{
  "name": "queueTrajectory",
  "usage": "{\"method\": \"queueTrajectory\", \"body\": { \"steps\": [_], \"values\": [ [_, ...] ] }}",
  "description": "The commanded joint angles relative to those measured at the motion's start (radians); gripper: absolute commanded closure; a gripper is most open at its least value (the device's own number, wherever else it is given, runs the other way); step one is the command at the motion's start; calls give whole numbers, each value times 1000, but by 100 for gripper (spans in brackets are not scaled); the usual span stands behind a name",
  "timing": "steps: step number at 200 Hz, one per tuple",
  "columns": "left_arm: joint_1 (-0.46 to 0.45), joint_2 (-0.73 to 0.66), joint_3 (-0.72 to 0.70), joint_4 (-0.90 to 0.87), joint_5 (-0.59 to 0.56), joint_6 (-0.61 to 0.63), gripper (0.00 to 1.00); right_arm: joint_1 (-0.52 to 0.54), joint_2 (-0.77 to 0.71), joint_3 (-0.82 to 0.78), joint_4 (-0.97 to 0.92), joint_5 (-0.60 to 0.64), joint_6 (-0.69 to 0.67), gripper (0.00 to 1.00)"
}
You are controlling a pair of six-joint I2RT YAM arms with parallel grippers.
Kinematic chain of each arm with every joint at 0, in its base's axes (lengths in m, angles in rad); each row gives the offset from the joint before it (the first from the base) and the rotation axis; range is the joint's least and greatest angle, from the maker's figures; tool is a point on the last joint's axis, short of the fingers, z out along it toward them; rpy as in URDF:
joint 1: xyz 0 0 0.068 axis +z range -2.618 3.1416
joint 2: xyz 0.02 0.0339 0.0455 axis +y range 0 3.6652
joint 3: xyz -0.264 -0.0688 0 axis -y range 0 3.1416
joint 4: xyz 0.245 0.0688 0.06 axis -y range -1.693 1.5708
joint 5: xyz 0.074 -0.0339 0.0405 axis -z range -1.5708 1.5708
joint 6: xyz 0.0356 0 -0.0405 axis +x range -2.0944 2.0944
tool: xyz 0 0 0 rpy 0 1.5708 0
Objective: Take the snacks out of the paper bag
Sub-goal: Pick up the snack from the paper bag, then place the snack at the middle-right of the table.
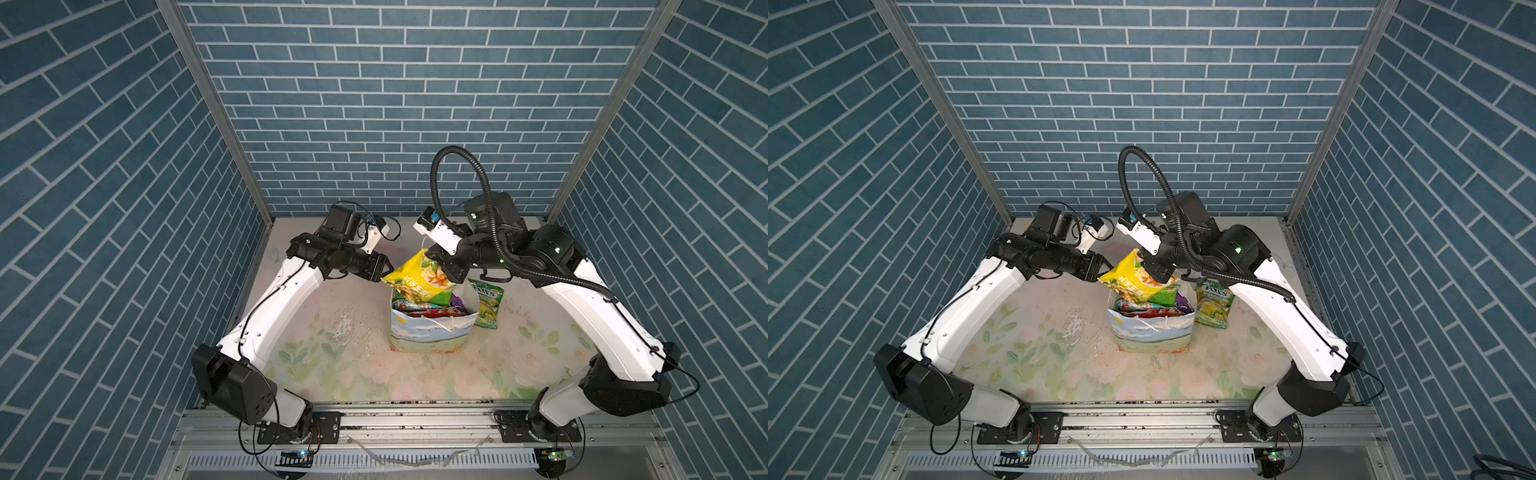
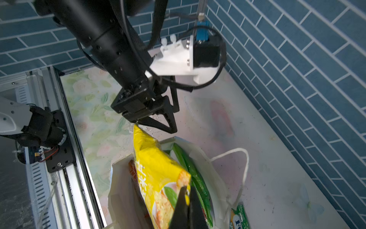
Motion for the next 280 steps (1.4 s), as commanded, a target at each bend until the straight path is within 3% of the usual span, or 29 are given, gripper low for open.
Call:
{"method": "queueTrajectory", "body": {
  "steps": [1,30,79,97,122,154,214,280],
  "values": [
    [7,-6,17,6,14,17,47,-11,-54,51,91,27,-30,100],
    [10,-6,18,3,17,22,47,-37,-109,56,171,79,-29,100],
    [16,-6,33,-12,19,40,47,-101,-166,54,215,477,-14,100],
    [20,-6,38,-14,16,45,47,-184,-161,67,146,568,59,100],
    [26,0,49,-22,21,55,47,-328,-143,66,0,593,200,100],
    [34,12,54,-20,32,61,47,-496,-169,-72,-94,534,345,100],
    [45,41,59,-5,54,69,47,-833,-220,-476,-60,238,509,100],
    [47,83,98,-17,59,82,47,-973,-234,-807,216,-140,662,100]
  ]
}}
